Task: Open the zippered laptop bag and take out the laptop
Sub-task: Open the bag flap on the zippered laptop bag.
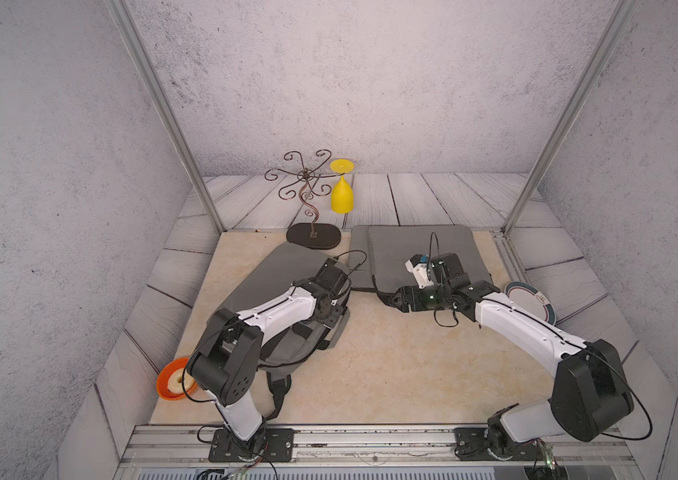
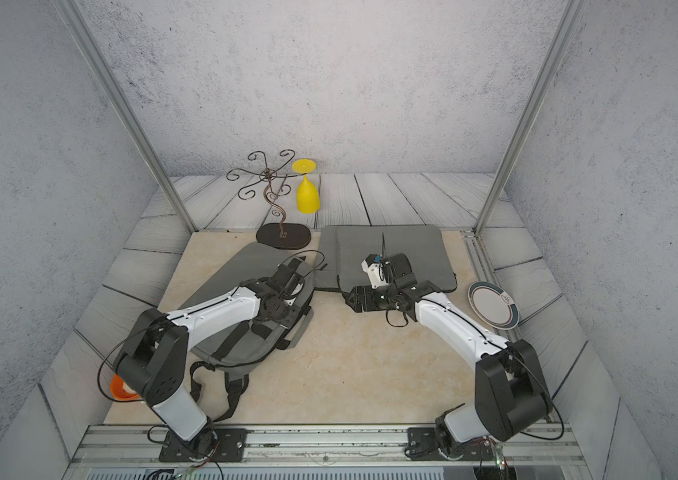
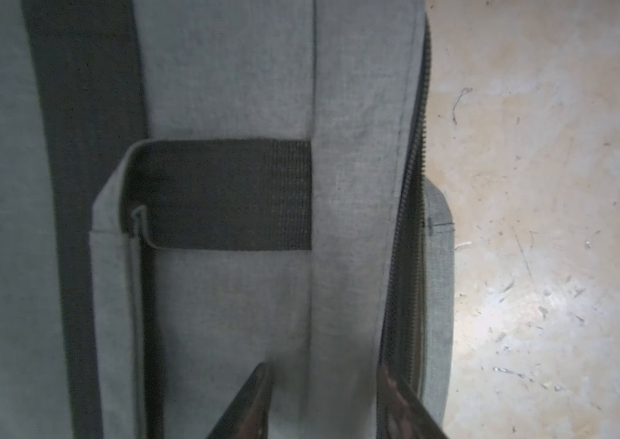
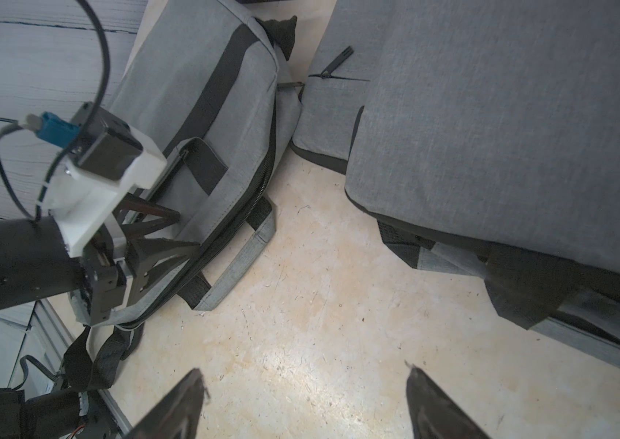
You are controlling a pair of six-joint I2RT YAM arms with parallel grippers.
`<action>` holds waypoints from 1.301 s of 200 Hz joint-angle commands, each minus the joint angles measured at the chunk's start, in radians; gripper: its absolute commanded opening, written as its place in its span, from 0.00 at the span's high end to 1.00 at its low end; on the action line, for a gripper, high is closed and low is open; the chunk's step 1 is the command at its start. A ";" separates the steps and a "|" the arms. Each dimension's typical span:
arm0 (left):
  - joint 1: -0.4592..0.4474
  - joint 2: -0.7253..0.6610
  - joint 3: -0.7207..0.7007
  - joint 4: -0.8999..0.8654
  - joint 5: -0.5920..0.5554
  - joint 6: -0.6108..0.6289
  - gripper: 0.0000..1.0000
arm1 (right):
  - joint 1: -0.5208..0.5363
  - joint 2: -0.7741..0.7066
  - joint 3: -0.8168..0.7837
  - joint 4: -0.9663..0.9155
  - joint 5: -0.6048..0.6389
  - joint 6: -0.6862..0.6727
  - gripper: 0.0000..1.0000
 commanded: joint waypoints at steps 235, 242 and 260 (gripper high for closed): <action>0.151 -0.173 0.367 -0.276 0.094 -0.162 1.00 | 0.198 0.437 0.054 0.738 -0.121 0.741 0.33; 0.157 -0.176 0.368 -0.274 0.103 -0.169 1.00 | 0.213 0.466 0.072 0.747 -0.112 0.754 0.34; 0.172 -0.178 0.373 -0.272 0.125 -0.187 1.00 | 0.254 0.547 0.106 0.815 -0.105 0.812 0.36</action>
